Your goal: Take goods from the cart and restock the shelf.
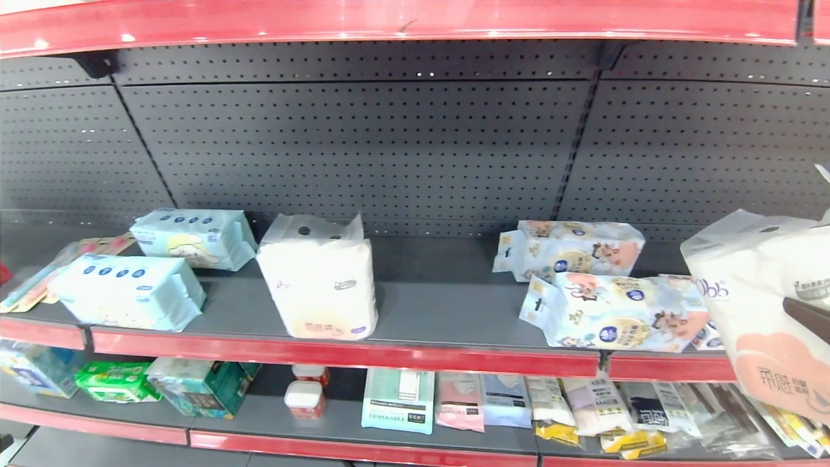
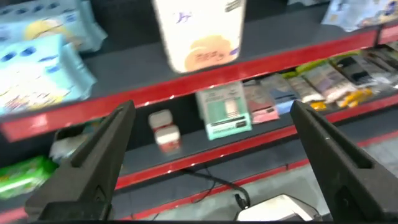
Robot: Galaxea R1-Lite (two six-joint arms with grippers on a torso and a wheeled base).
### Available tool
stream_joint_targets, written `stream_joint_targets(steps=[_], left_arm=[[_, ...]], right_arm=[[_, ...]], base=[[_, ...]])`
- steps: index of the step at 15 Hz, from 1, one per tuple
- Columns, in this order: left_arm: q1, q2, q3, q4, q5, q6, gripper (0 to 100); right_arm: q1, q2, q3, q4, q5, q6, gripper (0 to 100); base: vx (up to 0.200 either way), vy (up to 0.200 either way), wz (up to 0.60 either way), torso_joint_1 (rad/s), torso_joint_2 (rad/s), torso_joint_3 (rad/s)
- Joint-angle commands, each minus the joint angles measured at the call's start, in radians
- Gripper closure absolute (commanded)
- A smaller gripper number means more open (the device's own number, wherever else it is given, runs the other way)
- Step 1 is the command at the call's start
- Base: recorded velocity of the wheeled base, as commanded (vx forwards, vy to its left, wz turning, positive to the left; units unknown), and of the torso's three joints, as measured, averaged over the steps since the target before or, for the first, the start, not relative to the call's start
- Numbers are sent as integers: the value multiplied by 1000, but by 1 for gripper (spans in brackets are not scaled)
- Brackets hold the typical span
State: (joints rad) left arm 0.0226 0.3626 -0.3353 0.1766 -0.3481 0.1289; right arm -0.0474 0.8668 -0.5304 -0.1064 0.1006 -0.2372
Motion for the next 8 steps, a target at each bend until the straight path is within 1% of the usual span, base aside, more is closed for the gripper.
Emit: stream_joint_targets(steps=[1,3,6,8], left_arm=[[0,-1,1,1,0,0,0],[0,-4,7,1,0,0,0],[0,-16,16,3,1,3,0],[0,-30,38,9,8,15,0]], right_arm=[[0,3,-11,-1,1,-1,100],[0,8,-49,-1,1,-1,100],[8,41,-166,13,7,-1,100],[32,63,-184,13,13,-2,100]], base=[[0,0,600,-2,-2,7],[0,0,600,2,5,0],[0,0,0,0,0,0],[0,0,0,0,0,0]])
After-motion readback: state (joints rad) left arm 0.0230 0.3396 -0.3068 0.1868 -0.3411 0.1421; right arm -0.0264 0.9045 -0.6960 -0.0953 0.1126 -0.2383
